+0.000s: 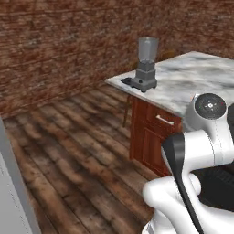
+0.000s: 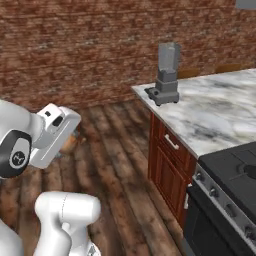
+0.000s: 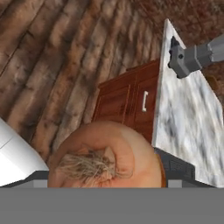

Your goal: Grab the lemon and onion from the fridge, place them in the blender, close the lid, and turn on the blender to create a marinade.

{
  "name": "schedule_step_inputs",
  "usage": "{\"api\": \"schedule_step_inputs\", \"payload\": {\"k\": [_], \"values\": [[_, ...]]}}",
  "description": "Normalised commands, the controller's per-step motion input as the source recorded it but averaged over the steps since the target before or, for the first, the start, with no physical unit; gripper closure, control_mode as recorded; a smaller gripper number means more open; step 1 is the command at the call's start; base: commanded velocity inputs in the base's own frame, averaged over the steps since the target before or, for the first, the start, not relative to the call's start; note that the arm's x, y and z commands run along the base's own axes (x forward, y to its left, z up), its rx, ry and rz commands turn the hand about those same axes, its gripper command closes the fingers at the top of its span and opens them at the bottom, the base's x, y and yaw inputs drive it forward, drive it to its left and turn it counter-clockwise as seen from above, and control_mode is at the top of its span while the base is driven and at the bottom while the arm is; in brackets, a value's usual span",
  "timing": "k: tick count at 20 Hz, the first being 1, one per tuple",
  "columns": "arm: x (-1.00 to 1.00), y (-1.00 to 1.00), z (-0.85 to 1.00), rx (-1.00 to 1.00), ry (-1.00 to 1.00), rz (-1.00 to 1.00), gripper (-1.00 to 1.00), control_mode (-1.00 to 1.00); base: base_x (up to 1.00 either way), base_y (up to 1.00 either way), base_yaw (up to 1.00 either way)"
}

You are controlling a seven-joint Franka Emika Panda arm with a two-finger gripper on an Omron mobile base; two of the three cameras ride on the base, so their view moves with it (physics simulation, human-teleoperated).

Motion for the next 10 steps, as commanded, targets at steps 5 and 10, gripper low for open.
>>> {"api": "schedule_step_inputs", "payload": {"k": [5, 10], "values": [[0.0, 0.0, 0.0, 0.0, 0.0, 0.0, 1.0, 1.0, 0.38, 0.05, -0.47], [0.0, 0.0, 0.0, 0.0, 0.0, 0.0, 1.0, 1.0, 0.58, 0.05, -0.34]]}}
